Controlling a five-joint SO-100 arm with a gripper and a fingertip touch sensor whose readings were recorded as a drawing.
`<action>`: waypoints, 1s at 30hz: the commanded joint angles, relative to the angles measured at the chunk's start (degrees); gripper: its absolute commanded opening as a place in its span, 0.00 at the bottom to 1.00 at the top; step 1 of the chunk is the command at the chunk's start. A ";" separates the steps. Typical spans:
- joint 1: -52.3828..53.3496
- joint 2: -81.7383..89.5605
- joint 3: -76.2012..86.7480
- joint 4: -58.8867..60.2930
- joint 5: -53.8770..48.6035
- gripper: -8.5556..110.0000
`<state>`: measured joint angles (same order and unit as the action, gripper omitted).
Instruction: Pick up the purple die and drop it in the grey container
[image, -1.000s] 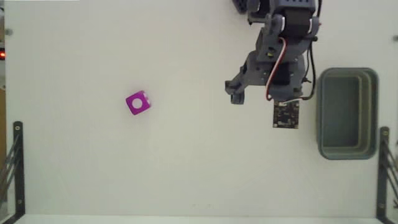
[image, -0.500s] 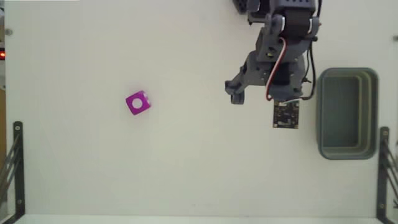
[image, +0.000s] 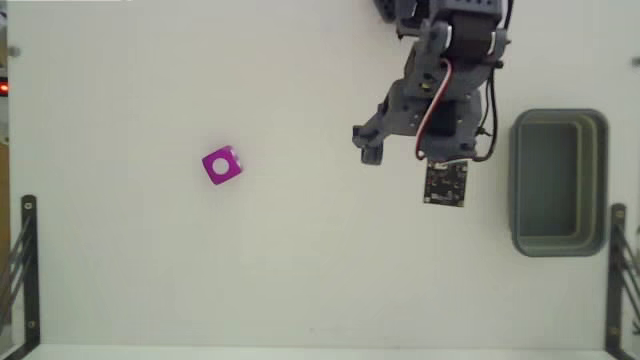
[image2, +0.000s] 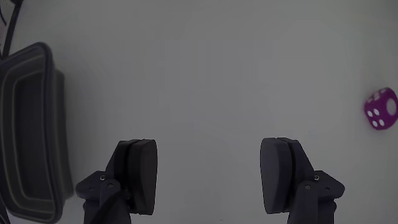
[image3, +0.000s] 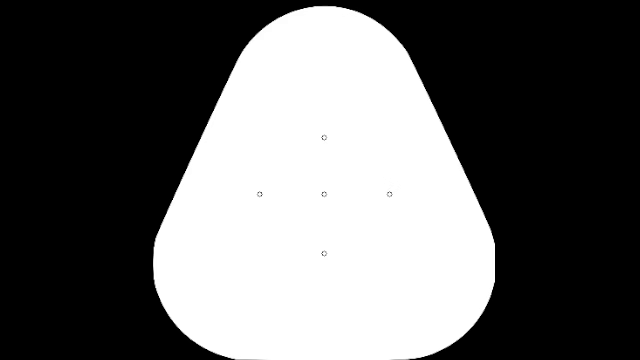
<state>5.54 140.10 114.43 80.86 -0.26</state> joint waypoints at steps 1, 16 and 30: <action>3.14 2.02 0.12 1.10 0.26 1.00; 13.51 2.02 0.12 1.10 0.26 1.00; 23.41 2.02 0.12 1.10 0.26 1.00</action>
<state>26.54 140.10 114.43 80.86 -0.18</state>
